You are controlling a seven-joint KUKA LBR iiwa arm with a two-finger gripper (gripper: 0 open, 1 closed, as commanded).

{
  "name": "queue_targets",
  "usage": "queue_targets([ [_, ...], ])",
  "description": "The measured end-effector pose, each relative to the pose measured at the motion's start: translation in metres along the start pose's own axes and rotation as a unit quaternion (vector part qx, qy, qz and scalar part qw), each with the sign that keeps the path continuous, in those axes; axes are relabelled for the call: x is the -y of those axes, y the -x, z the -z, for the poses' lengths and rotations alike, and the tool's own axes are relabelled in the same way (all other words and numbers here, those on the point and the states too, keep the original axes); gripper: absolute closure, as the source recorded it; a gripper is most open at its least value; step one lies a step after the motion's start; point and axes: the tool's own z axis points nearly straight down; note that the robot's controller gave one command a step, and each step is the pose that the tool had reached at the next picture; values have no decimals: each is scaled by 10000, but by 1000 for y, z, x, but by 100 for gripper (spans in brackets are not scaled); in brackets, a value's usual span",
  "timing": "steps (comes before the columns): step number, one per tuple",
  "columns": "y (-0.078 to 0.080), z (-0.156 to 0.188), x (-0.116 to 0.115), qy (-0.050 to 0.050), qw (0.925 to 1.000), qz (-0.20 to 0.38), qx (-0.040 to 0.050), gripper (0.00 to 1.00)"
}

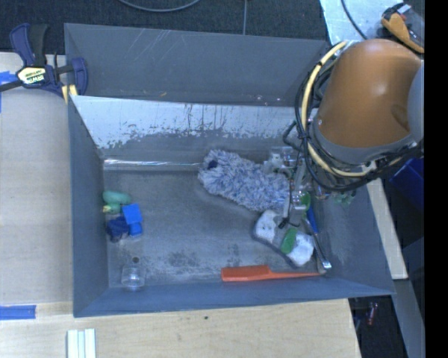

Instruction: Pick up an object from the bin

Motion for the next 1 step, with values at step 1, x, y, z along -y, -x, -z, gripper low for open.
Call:
queue_targets([
  [1,1,5,0,-1,10000,0,46,0],
])
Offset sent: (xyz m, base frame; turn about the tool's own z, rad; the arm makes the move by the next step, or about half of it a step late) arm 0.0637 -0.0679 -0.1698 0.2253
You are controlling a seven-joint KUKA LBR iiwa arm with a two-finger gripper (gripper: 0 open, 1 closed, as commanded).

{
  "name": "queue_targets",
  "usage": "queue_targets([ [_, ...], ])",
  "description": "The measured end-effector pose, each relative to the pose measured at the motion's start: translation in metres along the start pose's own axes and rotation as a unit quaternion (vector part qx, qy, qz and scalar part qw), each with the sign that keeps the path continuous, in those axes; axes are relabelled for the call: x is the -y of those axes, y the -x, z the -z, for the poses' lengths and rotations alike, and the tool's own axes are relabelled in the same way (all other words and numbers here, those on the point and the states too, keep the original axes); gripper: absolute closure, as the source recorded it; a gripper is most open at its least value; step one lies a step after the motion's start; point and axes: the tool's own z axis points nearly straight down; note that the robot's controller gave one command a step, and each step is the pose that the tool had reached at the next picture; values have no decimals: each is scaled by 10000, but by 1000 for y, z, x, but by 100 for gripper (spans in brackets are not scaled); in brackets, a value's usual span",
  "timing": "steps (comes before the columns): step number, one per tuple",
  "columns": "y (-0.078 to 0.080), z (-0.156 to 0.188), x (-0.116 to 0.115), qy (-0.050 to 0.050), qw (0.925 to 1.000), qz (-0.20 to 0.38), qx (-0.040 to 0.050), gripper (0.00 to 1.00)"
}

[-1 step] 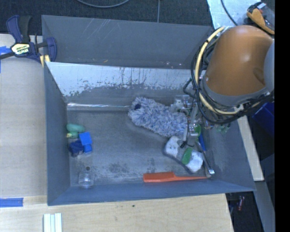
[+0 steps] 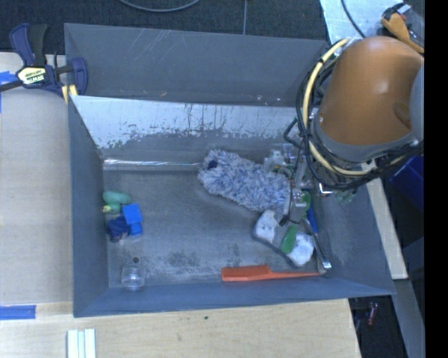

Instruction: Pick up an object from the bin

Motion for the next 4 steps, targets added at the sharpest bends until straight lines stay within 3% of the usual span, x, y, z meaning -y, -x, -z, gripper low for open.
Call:
queue_targets([
  [1,42,-111,44,1,9974,-727,19,0],
  [2,85,-172,87,38,9999,-123,48,0],
  [3,78,-171,73,33,9898,-1422,43,0],
  [4,72,-172,36,30,9967,-812,74,0],
])
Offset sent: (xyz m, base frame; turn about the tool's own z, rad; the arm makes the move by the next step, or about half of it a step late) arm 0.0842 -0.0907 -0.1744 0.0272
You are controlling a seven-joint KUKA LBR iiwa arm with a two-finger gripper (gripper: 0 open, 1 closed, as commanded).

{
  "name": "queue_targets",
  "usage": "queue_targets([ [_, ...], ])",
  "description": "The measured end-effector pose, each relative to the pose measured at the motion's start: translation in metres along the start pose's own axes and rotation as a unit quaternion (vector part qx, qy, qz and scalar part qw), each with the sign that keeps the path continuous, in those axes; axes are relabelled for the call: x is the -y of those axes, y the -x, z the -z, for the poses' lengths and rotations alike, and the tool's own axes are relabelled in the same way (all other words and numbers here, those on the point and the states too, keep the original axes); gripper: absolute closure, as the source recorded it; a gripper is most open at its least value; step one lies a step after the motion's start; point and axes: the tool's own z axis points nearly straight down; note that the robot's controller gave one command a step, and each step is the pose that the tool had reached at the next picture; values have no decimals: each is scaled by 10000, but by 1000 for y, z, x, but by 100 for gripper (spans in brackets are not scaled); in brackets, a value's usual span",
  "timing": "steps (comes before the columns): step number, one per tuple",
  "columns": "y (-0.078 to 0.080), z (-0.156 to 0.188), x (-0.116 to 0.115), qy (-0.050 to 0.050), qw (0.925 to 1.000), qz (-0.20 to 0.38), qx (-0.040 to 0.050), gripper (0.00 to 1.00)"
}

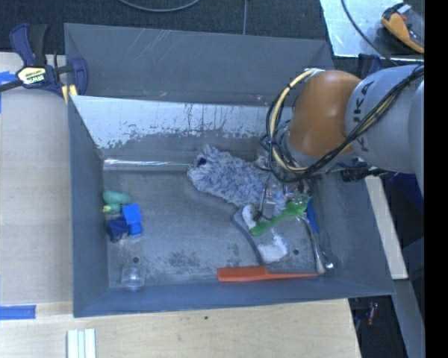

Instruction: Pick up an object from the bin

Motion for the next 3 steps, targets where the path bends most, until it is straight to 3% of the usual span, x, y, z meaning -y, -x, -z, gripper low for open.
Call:
queue_targets([
  [1,11,3,28,1,9987,-511,-6,100],
  [3,11,14,28,0,9987,-504,3,100],
])
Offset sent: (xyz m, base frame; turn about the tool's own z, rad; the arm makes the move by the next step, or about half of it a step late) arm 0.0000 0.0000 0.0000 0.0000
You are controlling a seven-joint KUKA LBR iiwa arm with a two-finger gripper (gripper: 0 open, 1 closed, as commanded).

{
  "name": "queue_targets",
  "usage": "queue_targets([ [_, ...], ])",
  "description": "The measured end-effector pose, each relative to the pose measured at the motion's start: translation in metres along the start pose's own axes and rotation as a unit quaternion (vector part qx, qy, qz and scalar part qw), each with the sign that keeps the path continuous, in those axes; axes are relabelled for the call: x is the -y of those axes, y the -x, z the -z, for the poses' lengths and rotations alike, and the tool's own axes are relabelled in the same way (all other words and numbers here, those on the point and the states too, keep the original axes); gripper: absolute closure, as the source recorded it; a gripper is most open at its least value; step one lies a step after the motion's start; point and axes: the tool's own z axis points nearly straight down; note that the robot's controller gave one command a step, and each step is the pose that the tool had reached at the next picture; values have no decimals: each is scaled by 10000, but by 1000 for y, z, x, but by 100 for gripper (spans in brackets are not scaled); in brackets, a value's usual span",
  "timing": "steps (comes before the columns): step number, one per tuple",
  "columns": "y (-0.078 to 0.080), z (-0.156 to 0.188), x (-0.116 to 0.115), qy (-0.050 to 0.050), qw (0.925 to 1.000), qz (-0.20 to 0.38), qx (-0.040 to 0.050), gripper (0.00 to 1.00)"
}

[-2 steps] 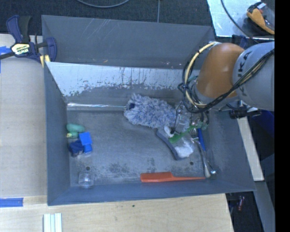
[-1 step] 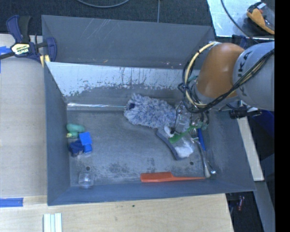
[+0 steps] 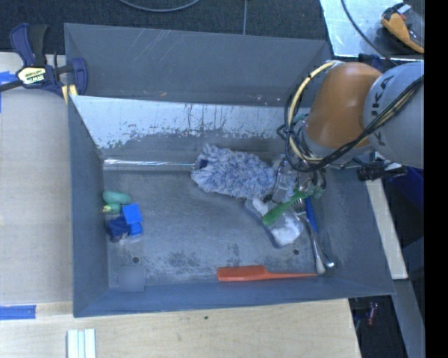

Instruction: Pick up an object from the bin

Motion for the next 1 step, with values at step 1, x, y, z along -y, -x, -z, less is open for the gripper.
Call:
queue_targets([
  [1,-2,30,1,-7,10000,3,-40,100],
])
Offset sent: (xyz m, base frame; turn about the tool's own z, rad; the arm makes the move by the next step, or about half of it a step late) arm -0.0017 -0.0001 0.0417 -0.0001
